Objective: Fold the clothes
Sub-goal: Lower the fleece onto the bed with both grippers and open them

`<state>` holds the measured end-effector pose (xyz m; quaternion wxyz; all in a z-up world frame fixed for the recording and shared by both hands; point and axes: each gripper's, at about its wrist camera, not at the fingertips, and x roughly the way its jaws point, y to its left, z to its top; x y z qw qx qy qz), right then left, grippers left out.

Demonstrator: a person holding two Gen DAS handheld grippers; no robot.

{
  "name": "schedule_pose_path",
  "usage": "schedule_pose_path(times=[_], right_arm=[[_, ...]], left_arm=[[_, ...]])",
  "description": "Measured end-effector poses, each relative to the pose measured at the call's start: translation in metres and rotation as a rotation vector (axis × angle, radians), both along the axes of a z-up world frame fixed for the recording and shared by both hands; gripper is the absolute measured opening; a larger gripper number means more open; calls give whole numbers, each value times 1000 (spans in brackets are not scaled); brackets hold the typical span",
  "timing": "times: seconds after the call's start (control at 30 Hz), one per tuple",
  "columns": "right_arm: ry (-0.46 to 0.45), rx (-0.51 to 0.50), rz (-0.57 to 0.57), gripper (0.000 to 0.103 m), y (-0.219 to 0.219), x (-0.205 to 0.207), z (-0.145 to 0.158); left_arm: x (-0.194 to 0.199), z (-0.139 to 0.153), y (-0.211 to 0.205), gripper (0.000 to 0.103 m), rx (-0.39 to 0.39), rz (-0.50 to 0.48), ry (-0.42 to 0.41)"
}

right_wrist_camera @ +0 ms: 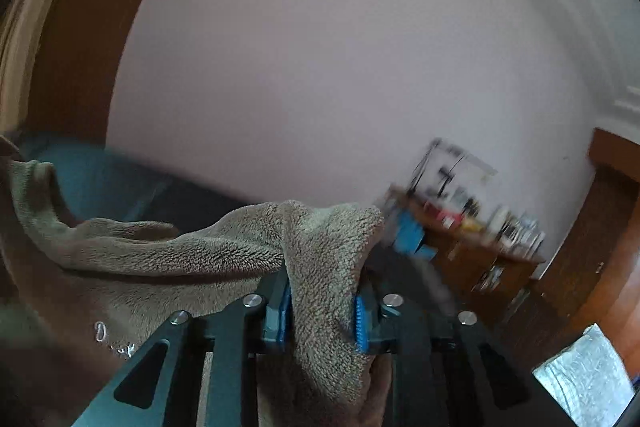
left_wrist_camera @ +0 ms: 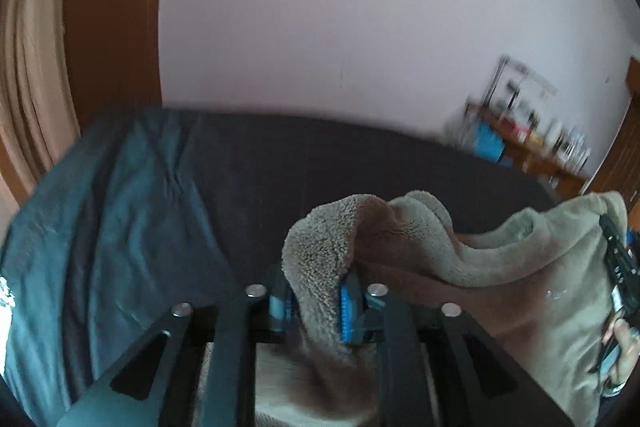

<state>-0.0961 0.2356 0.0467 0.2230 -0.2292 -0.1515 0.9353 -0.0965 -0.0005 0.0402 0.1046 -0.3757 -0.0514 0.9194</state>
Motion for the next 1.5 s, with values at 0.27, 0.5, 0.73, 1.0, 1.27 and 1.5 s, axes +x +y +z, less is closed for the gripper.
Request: schedule_pose_path(times=[0.27,0.5,0.73,1.0,1.27,1.5], right_arm=[[-140,-176,-45,81,34,-17,-56],[-155,-266,19,81,40,-13,-48],[-217,-437,218,81,23,-34,-5],[-391,-559,286,81,-3,-98,-19],[-586,-503,236,81,-2,-106,-74],[-585,-469,205,83,5,-119,-79]], left_arm=[[-28,-53,-14,62,14,82,-158],[-32,-43,-14,68,-2,73,-177],[-34,-15,-12,69,-29,60,-159],[-55,20,6,78,-89,16,-98],[-76,-25,32,78,-212,-71,-229],[-101,-38,35,86,-234,-21,-269]])
